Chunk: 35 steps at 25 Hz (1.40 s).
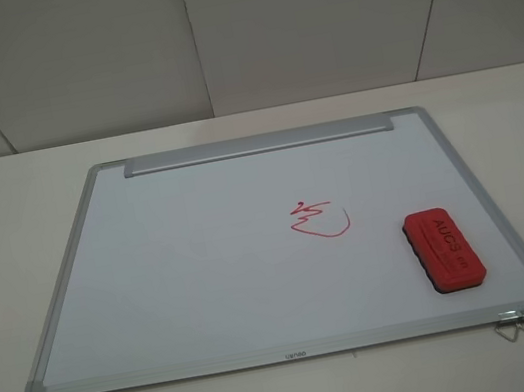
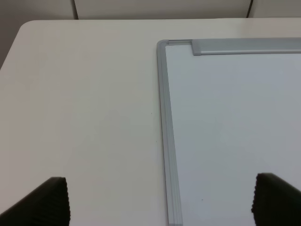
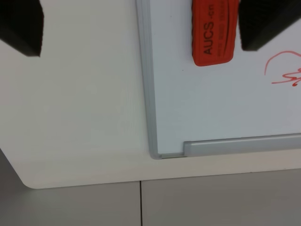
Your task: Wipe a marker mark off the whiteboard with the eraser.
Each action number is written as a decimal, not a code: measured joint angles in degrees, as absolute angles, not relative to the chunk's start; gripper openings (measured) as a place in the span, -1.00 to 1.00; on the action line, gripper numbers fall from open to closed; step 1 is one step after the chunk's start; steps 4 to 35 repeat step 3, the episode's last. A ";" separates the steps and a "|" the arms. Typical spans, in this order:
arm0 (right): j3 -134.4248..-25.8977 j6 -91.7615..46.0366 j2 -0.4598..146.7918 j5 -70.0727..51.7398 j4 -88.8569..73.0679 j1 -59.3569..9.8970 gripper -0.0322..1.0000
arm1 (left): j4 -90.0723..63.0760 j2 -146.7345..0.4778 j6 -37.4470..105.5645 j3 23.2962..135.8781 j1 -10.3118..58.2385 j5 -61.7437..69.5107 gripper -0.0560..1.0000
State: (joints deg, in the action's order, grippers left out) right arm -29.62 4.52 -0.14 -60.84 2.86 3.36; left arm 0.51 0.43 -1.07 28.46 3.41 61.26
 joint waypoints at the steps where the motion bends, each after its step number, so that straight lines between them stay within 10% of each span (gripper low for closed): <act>1: -29.62 4.52 -0.14 -60.84 2.86 3.36 0.49 | 0.51 0.43 -1.07 28.46 3.41 61.26 0.57; 35: -29.62 4.52 -0.14 -60.84 2.86 3.36 0.49 | 0.51 0.43 -1.07 28.46 3.41 61.26 0.57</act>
